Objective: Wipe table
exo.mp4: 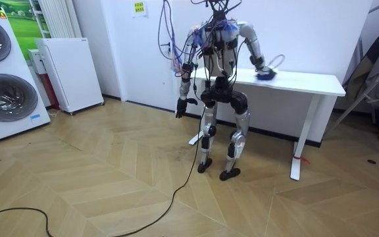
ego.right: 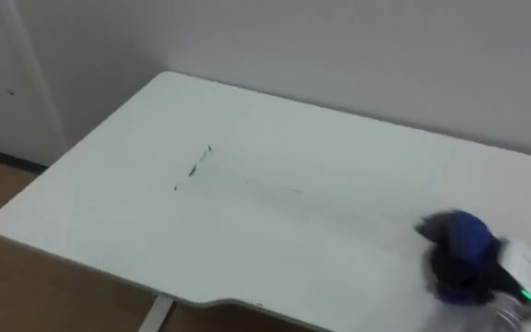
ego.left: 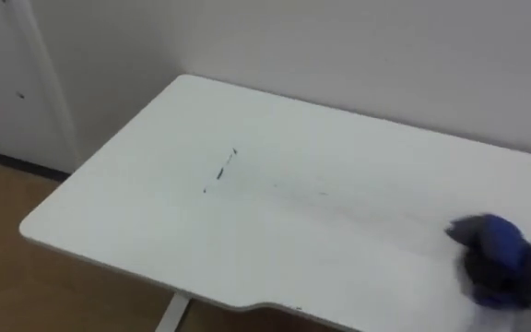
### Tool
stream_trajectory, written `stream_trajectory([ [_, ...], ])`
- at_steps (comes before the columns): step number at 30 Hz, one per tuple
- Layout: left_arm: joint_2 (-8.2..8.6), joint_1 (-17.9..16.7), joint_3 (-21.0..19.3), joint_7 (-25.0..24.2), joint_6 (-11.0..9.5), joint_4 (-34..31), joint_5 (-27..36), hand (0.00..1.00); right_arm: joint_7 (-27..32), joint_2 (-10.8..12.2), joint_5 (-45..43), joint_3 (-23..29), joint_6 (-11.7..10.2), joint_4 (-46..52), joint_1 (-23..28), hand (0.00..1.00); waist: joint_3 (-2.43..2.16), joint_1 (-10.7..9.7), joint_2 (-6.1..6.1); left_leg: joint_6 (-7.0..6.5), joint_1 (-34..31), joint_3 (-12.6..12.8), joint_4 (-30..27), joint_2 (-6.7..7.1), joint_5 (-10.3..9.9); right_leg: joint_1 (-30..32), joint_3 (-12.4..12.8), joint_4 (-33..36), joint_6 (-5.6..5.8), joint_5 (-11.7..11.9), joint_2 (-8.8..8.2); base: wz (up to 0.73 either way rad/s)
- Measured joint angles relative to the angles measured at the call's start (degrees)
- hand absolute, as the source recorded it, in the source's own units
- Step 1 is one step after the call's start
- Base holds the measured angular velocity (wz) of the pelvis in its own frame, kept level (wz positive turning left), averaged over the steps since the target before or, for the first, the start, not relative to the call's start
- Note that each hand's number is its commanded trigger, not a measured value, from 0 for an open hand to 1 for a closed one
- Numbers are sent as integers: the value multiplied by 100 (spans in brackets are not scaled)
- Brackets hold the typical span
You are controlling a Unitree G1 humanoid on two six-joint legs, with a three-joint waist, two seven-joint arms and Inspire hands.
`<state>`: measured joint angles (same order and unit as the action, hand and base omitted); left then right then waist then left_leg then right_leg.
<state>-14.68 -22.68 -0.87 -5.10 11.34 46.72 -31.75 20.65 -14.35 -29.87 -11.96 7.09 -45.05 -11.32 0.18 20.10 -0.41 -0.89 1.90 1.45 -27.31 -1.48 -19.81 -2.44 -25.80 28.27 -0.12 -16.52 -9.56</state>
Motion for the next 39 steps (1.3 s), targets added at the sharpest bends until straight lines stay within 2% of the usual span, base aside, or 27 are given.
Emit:
stream_trajectory([
  [1, -8, 258, 7, 0, -13, 169, 18, 0, -148, 329, -286, -285, -10, -49, -453, 100, 38, 124, 11, -42, -235, -52, -193, -41, -79, 210, -148, 183, -3, -19, -65, -24],
  [2, -16, 597, 23, 0, -34, 276, 15, 0, -287, 553, -467, -557, -40, -196, -857, 100, 54, 258, 38, -56, -501, -89, -352, -131, -90, 443, -161, 482, 231, -87, -120, 9],
  [3, -19, 739, 48, 0, -64, 249, 14, 0, -353, 598, -476, -647, -107, -315, -1066, 100, 75, 331, 72, -33, -626, -97, -450, -192, -101, 548, -159, 805, 340, -135, -229, 62],
  [5, -105, 921, 46, 1, -298, -111, 18, 0, -443, 566, -459, -706, -215, -594, -1550, 100, 91, 558, 61, 149, -1013, 77, -541, -415, 9, 737, 84, 1427, 463, -267, -1016, 90],
  [7, -235, 927, 12, 0, -291, -320, 43, 0, -320, 412, -341, -709, -271, -769, -1794, 100, 64, 744, -12, 330, -1252, 84, -506, -575, 150, 743, 324, 864, 536, -155, -1335, 53],
  [8, -351, 787, -26, -1, -279, -429, 41, 0, -240, 321, -231, -709, -377, -808, -1804, 100, 61, 785, -28, 466, -1342, -53, -427, -680, 234, 690, 452, 296, 564, 39, -1335, 56],
  [10, -581, 723, -36, -10, -228, -439, -19, 0, -85, 184, -91, -647, -550, -738, -1650, 100, 42, 603, -134, 700, -1433, -470, -234, -799, 387, 456, 370, -541, 593, 472, -1238, 80],
  [11, -758, 708, -100, -10, -196, -478, -42, 0, -80, 139, -51, -502, -648, -641, -1505, 100, 50, 427, -282, 887, -1469, -702, -144, -844, 462, 379, 276, -795, 587, 809, -1161, 87],
  [12, -835, 710, -137, -10, -193, -478, -41, 0, -82, 118, -38, -433, -691, -612, -1421, 100, 57, 322, -354, 995, -1470, -785, -122, -874, 492, 346, 184, -836, 711, 959, -1091, 90],
  [13, -861, 673, -184, -6, -178, -513, -44, 0, -66, -24, -39, -382, -762, -538, -1142, 100, 24, 221, -327, 1196, -1378, -804, -32, -1113, 571, 199, 129, -717, 1052, 742, -887, 56],
  [14, -824, 611, -196, -6, -202, -554, -48, 0, -73, -235, -57, -261, -802, -403, -816, 100, 9, 161, -323, 1338, -1197, -776, 202, -1337, 722, 151, 38, -535, 1047, 503, -716, 38],
  [15, -789, 580, -196, -6, -224, -563, -47, 0, -62, -359, -74, -182, -800, -317, -647, 100, 9, 106, -327, 1362, -1113, -771, 344, -1415, 797, 144, 25, -465, 1042, 385, -662, 15],
  [16, -672, 495, -193, -6, -254, -562, -48, 0, -42, -593, -79, -15, -779, -142, -308, 100, 9, -32, -324, 1277, -996, -736, 569, -1531, 962, 135, -26, -333, 987, 189, -580, 23],
  [17, -557, 374, -190, -5, -287, -582, -34, 0, -4, -777, -57, 180, -744, -15, 2, 100, -5, -234, -348, 1034, -963, -516, 699, -1599, 1185, 128, -55, -235, 897, 43, -535, 28],
  [18, -514, 326, -189, -5, -310, -578, -49, 0, 11, -861, -49, 281, -706, 49, 154, 100, -15, -323, -368, 984, -956, -402, 766, -1620, 1316, 127, -55, -203, 853, -31, -517, 38],
  [20, -378, 277, -93, -4, -289, -500, -47, 0, 97, -1050, 37, 549, -455, 92, 439, 100, -8, -632, -385, 933, -916, -90, 812, -1631, 1616, 133, -35, -82, 550, -251, -396, 20],
  [21, -356, 279, -89, -4, -289, -503, -44, 0, 107, -1066, 36, 574, -412, 97, 464, 100, -5, -656, -384, 936, -916, -25, 771, -1631, 1625, 137, -33, -66, 475, -291, -344, -5],
  [23, -340, 275, 3, 1, -264, -501, -45, 0, 70, -895, 1, 579, -202, 191, 444, 100, 10, -624, -382, 939, -843, 99, 568, -1630, 1622, 150, 168, -69, 128, -410, -70, -28],
  [24, -313, 276, 1, 7, -250, -501, -46, 0, 32, -796, -15, 567, -142, 245, 415, 100, 16, -551, -385, 935, -796, 156, 477, -1627, 1611, 161, 284, -70, 67, -417, -8, -72],
  [25, -218, 252, -4, 67, -218, -467, -46, 0, -22, -600, -84, 437, -43, 286, 241, 100, 46, -409, -343, 912, -742, 177, 136, -1553, 1456, 174, 464, -70, -70, -408, 68, -105],
  [26, -96, 253, -2, 96, -185, -333, -41, 0, -160, -452, -174, 228, 33, 381, -17, 100, 76, -278, -236, 825, -753, 159, -229, -1386, 1152, 234, 689, -80, -148, -370, 144, -107],
  [27, -42, 209, 2, 98, -169, -271, -40, 0, -251, -389, -195, 124, 47, 431, -157, 100, 112, -239, -186, 788, -772, 146, -361, -1256, 986, 265, 792, -72, -181, -352, 190, -99],
  [29, 89, 134, 6, 101, -128, -289, -32, 0, -537, -102, -383, -259, 38, 659, -591, 100, 138, -159, -81, 499, -867, 121, -495, -575, 389, 474, 1024, -59, -272, -317, 356, -63],
  [31, 123, 160, 6, 122, -62, -296, -35, 0, -587, -12, -578, -267, -31, 673, -825, 100, 164, -106, -45, 348, -918, 150, -218, -238, 267, 619, 1043, -60, -342, -318, 436, -10],
  [33, 151, 162, 0, 229, 11, -333, -9, 0, -575, -42, -612, -257, -111, 543, -1018, 100, 165, -83, -39, 329, -918, 119, 17, -159, 341, 735, 1155, -99, -409, -306, 487, 14],
  [35, 144, 47, 14, 434, 82, -445, 84, 0, -292, -294, -464, -249, -441, 434, -778, 100, 134, -317, -43, 308, -842, -72, 394, -23, 577, 630, 1309, -377, -516, -217, 560, 64],
  [39, 91, -23, -89, 693, 65, -439, -24, 0, 545, -562, -398, 539, -939, 231, 188, 100, 38, -849, -148, 254, -553, -129, 831, 128, 767, 209, 1448, -713, -375, -125, 554, 100],
])
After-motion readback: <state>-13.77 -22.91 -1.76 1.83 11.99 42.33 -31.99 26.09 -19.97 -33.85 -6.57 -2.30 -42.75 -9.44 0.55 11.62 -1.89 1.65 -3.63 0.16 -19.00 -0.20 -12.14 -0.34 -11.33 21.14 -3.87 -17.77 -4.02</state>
